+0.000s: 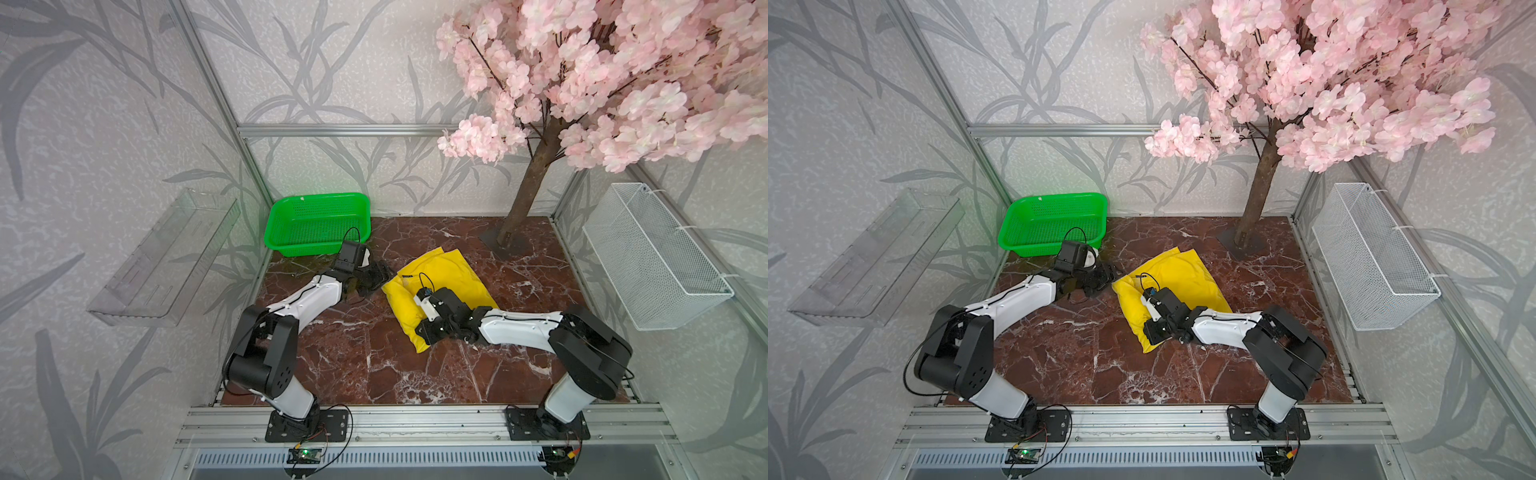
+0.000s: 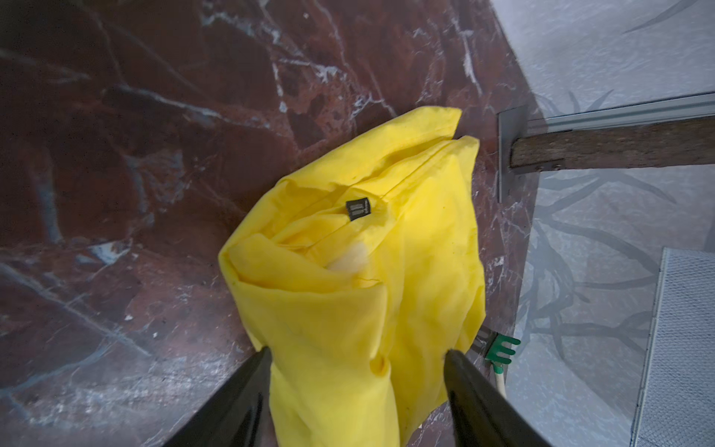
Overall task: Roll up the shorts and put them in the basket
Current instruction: Roll the shorts at the center of the board.
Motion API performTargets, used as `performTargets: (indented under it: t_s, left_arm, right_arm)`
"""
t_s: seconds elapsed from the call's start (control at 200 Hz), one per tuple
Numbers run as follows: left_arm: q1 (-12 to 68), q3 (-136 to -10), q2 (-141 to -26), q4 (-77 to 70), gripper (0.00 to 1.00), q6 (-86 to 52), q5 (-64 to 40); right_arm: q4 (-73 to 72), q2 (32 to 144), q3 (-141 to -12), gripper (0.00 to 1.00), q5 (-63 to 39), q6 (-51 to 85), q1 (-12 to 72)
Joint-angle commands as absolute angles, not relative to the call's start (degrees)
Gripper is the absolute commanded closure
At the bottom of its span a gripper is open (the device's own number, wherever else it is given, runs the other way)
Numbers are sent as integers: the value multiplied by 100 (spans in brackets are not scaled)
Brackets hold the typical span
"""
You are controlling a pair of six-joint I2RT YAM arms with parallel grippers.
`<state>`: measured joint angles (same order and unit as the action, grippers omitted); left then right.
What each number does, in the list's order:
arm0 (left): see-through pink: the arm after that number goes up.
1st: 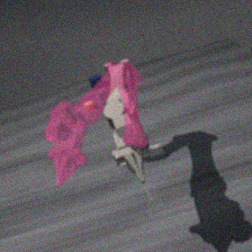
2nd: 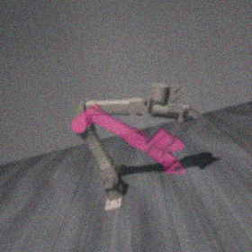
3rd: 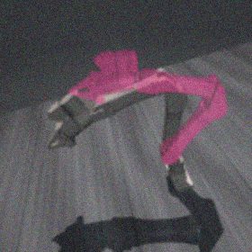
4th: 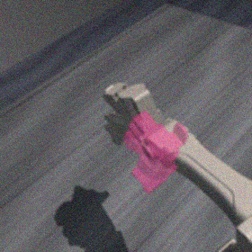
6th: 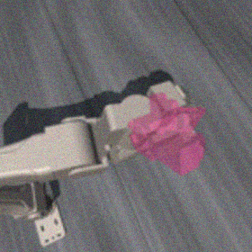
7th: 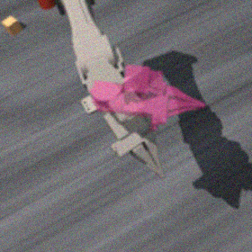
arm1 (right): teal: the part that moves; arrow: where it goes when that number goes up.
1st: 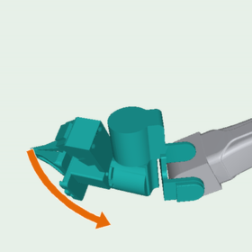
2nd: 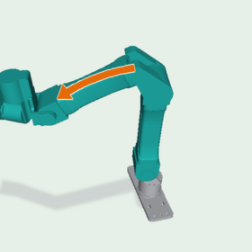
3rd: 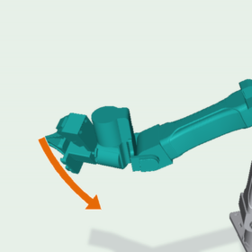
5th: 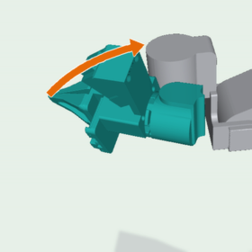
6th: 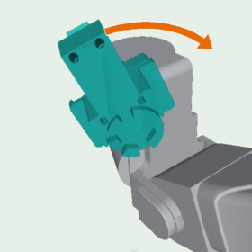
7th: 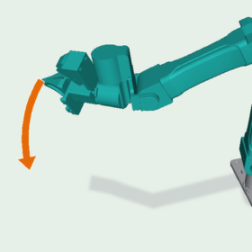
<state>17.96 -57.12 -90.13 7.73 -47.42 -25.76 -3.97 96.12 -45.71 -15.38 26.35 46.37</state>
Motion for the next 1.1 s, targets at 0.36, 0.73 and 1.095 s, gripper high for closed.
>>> performTargets:
  t_s: [0.36,0.73,1.095]
  left_arm:
    - [1927,-4174,-8932,-1497,15,-4713,-2237]
    - [1982,-4258,-10347,-3263,16,-5081,-2669]
    - [2011,-4525,-11217,-3740,94,-5724,-3152]
  right_arm:
    - [-2175,10849,-4031,92,-3471,4363,3896]
    - [-2238,11008,-3981,92,-3618,4329,3869]
    - [-1936,10898,-3963,81,-3833,4258,3771]
